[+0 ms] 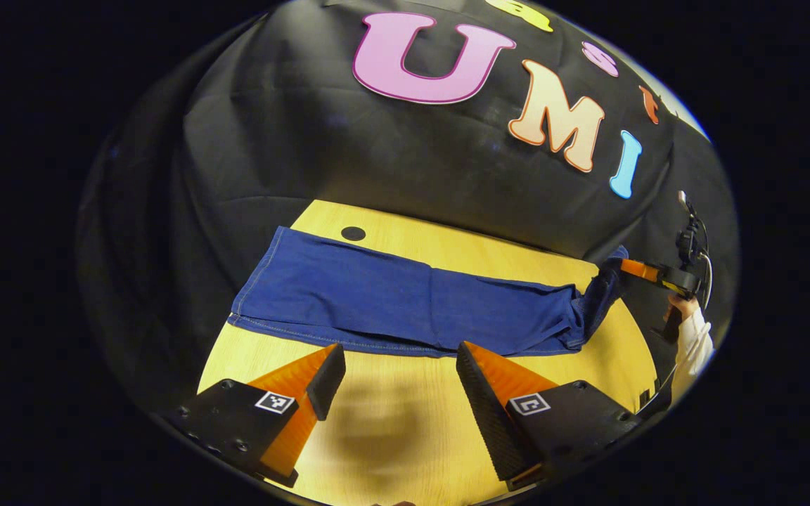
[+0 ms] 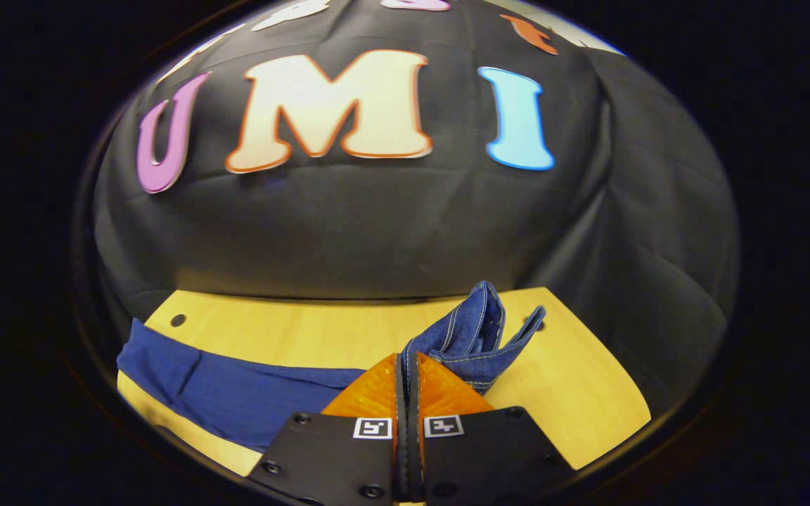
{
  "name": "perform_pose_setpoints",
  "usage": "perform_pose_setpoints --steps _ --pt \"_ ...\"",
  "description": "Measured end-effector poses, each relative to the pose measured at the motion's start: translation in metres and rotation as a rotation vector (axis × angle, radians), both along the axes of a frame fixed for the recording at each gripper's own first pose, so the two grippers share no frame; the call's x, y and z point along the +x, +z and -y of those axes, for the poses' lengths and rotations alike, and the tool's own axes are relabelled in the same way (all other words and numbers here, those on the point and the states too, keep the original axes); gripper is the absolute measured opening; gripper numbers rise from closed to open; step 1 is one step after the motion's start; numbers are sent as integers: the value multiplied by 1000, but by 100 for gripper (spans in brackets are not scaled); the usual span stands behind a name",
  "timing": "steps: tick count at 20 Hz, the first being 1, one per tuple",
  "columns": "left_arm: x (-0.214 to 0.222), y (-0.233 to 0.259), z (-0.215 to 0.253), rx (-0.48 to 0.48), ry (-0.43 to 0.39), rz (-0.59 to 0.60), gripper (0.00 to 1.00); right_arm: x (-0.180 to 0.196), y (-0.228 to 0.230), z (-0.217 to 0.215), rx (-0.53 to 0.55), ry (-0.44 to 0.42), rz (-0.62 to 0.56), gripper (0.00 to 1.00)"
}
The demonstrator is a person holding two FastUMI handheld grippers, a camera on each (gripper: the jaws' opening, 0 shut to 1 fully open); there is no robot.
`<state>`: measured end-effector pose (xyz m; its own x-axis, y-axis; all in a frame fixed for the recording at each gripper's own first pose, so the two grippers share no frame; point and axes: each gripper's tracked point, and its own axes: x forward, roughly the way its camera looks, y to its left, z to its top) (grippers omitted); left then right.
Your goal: Grasp the waist and the cuffs of the jeans and fold them to make the two legs overlap; first hold the waist and fold one-third of the jeans toward the cuffs, then hold the cuffs and fold the remaining one-third in the same direction to finish folding.
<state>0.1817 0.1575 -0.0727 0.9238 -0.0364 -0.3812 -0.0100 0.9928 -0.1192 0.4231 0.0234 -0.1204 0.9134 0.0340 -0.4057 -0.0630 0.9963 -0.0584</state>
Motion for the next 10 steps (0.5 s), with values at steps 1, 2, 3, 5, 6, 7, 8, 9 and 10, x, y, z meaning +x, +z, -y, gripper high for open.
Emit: perform_pose_setpoints --steps 1,2,3,5,6,7,8,9,10 --pt "-2 -1 -4 -3 7 0 95 -2 0 -24 -17 38 6 2" --pt "-4 -1 -7 -9 15 -1 95 -4 -3 -47 -38 69 15 2" --pt "-6 -1 -11 -16 22 3 95 -6 -2 -72 -44 103 27 2" --pt "-9 1 -18 -26 41 11 95 -11 11 -129 20 188 88 2" --pt "-11 0 -23 -30 53 12 95 -14 15 -161 35 233 102 0" --pt "-12 -1 -27 -36 66 12 95 -17 11 -191 35 280 105 2" --pt "-15 -3 -30 -44 78 10 95 -21 -5 -214 41 322 80 2" --pt "-20 -3 -34 -51 88 11 95 -31 -26 -233 59 353 27 2" --pt "-24 -3 -36 -53 96 16 95 -42 -37 -246 66 375 -15 2"
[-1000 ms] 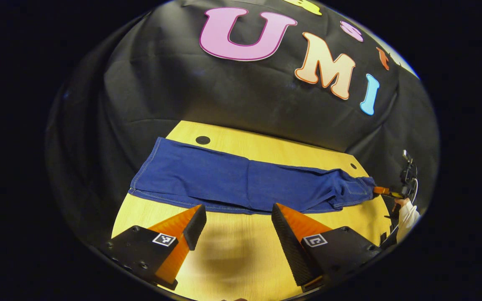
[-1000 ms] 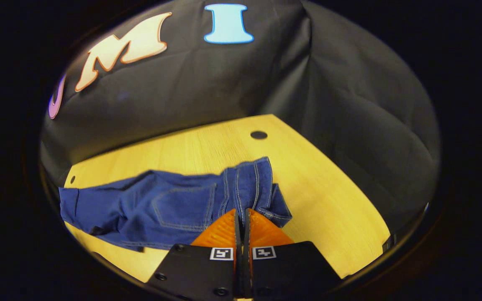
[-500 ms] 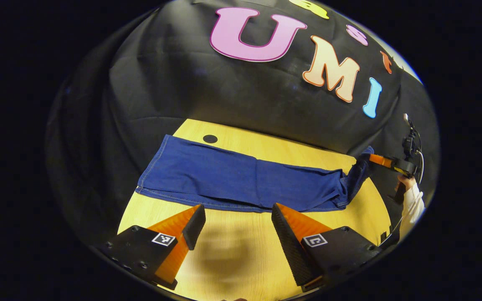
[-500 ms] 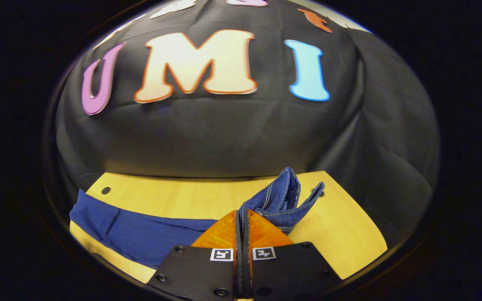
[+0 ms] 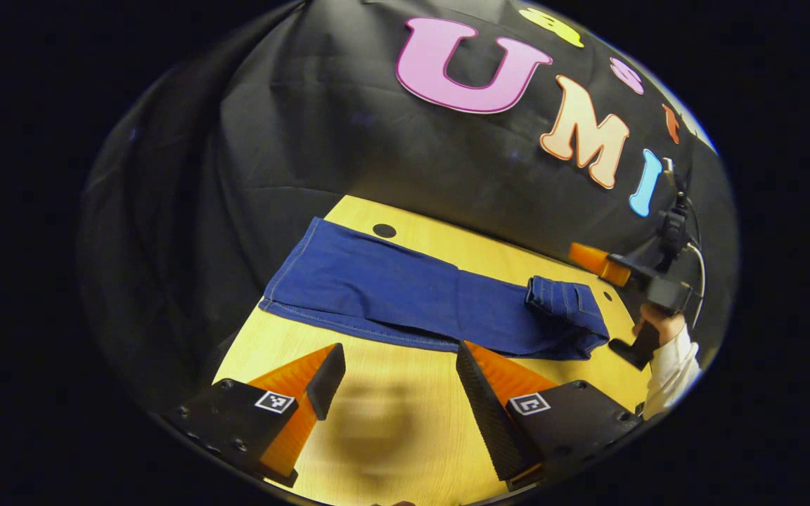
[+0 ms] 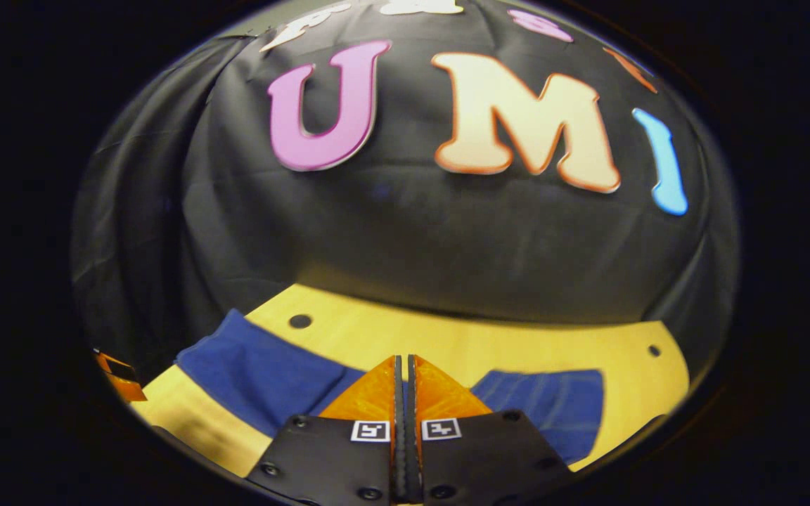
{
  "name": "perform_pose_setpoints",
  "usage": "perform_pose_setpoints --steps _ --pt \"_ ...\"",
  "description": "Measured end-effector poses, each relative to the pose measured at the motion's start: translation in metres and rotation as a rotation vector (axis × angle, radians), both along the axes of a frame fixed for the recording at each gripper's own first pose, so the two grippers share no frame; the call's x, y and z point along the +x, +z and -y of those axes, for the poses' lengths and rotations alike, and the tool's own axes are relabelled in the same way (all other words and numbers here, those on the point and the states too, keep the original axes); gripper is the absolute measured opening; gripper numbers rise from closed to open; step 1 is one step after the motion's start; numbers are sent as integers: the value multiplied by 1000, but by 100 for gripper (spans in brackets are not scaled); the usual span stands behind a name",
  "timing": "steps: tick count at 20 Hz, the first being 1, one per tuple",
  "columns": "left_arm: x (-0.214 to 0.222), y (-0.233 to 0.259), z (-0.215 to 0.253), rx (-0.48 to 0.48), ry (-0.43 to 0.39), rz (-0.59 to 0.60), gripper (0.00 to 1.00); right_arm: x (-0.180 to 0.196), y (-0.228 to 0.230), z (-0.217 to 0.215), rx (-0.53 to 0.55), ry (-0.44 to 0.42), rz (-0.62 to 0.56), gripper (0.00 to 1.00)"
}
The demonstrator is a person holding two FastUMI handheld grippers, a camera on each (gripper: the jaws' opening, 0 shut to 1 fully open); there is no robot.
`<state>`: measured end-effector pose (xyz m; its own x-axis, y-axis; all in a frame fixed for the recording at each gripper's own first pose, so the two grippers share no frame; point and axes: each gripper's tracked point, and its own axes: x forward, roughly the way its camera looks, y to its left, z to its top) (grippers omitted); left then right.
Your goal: Grasp the waist and the cuffs of the jeans and fold them to make the two legs overlap; first hold the waist and fold one-third of the jeans toward the cuffs, then hold the cuffs and fold the remaining one-third in the same direction to finish folding.
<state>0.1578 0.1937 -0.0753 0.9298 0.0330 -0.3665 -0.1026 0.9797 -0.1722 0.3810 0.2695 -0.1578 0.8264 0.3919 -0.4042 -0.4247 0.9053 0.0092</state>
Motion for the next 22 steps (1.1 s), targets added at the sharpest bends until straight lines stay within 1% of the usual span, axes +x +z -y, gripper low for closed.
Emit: perform_pose_setpoints --steps 4,8,10,11,13,15,18,19,20,21,22 --pt "-8 -2 -11 -1 28 -1 95 -18 -43 -18 -47 59 -73 2" --pt "-2 -4 -27 2 63 0 95 -22 -57 -12 -80 70 -102 2" --pt "10 1 -43 7 89 15 95 -23 -58 -5 -85 69 -104 2" --pt "17 3 -51 1 100 21 95 -26 -60 1 -86 63 -128 2" --pt "31 5 -71 -11 126 23 95 -30 -61 25 -82 50 -143 2" --pt "45 4 -91 -14 149 24 95 -32 -61 33 -51 49 -154 3" --pt "67 -7 -116 -20 179 4 95 -40 -52 53 -27 45 -167 44" --pt "75 -10 -123 -31 186 1 95 -41 -48 60 -26 37 -160 41" --pt "82 -12 -128 -36 192 -2 95 -44 -44 66 -21 31 -154 41" --pt "87 -16 -132 -37 199 -13 95 -46 -40 73 -19 22 -152 45" --pt "93 -19 -136 -37 202 -27 95 -47 -35 81 -21 5 -144 62"
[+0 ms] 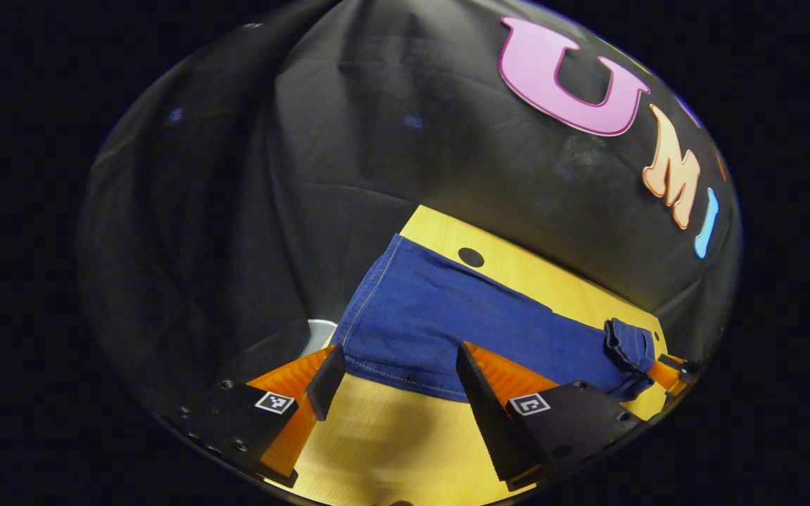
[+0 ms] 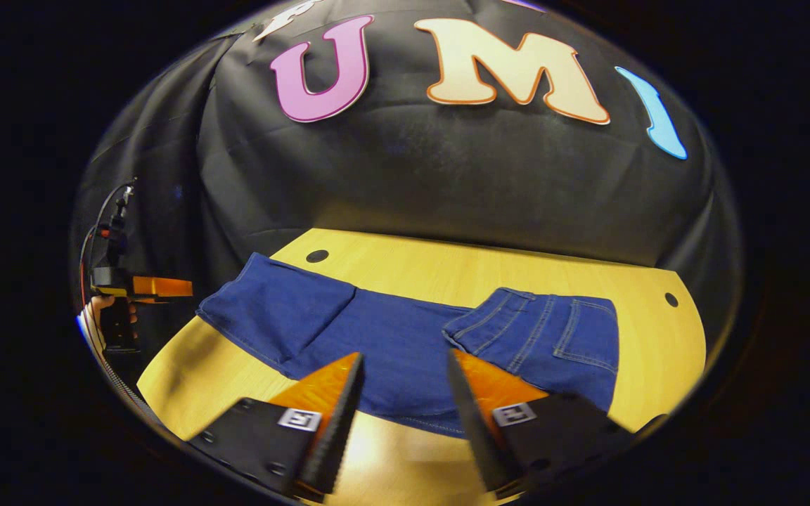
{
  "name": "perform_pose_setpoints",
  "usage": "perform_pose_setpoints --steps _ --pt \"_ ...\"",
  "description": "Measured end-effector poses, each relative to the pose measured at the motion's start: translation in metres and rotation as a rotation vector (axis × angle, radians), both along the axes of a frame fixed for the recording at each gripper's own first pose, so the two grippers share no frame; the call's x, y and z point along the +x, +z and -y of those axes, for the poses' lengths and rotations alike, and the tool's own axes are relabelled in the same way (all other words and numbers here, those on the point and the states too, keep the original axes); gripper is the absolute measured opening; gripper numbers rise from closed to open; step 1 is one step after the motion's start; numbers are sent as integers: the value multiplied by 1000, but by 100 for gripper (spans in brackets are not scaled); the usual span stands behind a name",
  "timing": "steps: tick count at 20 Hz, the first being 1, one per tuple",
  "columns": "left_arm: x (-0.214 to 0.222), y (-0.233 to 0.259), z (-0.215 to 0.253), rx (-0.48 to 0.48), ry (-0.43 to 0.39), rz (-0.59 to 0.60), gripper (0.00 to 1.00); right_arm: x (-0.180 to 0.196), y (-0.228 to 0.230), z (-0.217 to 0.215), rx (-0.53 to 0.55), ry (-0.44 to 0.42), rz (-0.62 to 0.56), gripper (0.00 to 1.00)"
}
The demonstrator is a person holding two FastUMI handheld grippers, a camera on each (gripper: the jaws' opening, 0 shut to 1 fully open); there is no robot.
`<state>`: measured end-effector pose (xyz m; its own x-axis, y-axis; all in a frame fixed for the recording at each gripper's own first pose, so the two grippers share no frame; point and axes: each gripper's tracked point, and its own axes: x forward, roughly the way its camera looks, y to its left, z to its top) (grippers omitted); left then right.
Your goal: Grasp the waist and the cuffs of the jeans and fold them to make the two legs overlap; first hold the waist and fold one-third of the jeans toward the cuffs, then hold the cuffs and fold the remaining one-third in the same direction to finish folding.
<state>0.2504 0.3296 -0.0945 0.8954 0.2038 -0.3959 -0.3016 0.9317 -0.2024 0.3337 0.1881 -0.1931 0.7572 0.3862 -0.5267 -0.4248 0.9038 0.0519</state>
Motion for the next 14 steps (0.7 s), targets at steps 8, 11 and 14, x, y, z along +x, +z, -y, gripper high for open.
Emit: perform_pose_setpoints --steps 8,11,14 --pt "30 -30 -27 34 13 -95 95 -13 32 97 10 -167 -5 96" --pt "30 -37 -22 41 4 -134 94 -13 51 145 -25 -245 22 93" --pt "32 -43 -26 44 3 -162 93 -13 64 193 -55 -331 45 93"
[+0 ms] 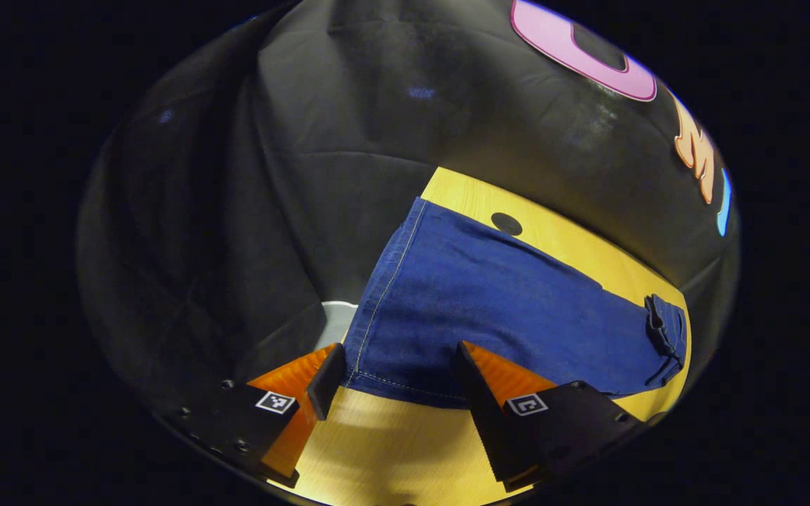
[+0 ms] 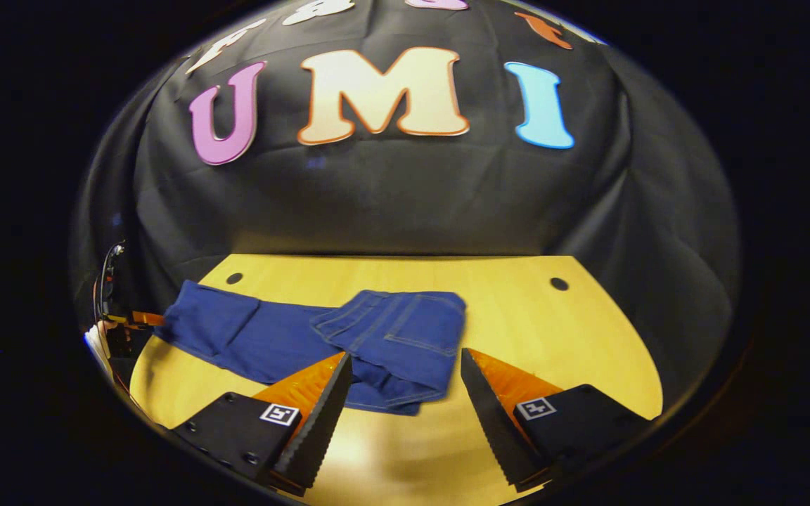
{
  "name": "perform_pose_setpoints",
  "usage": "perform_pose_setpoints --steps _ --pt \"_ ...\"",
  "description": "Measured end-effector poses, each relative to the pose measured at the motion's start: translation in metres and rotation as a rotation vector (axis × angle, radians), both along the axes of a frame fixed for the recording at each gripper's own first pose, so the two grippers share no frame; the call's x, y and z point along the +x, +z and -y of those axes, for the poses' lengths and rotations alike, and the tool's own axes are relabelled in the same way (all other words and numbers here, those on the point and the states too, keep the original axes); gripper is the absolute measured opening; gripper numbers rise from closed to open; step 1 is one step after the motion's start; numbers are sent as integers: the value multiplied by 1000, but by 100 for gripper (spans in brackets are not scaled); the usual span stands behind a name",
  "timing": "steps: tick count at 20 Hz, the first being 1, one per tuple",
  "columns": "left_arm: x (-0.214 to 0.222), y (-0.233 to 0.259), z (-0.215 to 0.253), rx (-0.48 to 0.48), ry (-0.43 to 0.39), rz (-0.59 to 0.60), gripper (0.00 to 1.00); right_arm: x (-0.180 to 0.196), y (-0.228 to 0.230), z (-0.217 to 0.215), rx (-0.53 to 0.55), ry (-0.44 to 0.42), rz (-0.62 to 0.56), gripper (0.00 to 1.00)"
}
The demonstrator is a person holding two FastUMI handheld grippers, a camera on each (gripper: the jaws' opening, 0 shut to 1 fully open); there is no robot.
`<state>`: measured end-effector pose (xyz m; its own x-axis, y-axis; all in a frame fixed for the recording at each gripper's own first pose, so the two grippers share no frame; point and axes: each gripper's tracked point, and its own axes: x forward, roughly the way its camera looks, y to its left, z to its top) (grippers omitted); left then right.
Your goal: Grasp the waist and the cuffs of the jeans and fold them to make the two legs overlap; first hold the waist and fold one-third of the jeans toward the cuffs, then hold the cuffs and fold the remaining one-third in the same direction to finish folding.
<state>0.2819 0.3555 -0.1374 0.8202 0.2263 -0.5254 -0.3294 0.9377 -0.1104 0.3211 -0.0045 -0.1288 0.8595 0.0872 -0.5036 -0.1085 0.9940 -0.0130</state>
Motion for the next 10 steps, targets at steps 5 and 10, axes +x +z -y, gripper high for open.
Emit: perform_pose_setpoints --steps 5,10 --pt "0 -18 -5 97 13 -103 91 -5 9 43 9 -90 5 96" --pt "6 -21 3 154 15 -127 80 -18 3 55 -11 -95 -20 96"
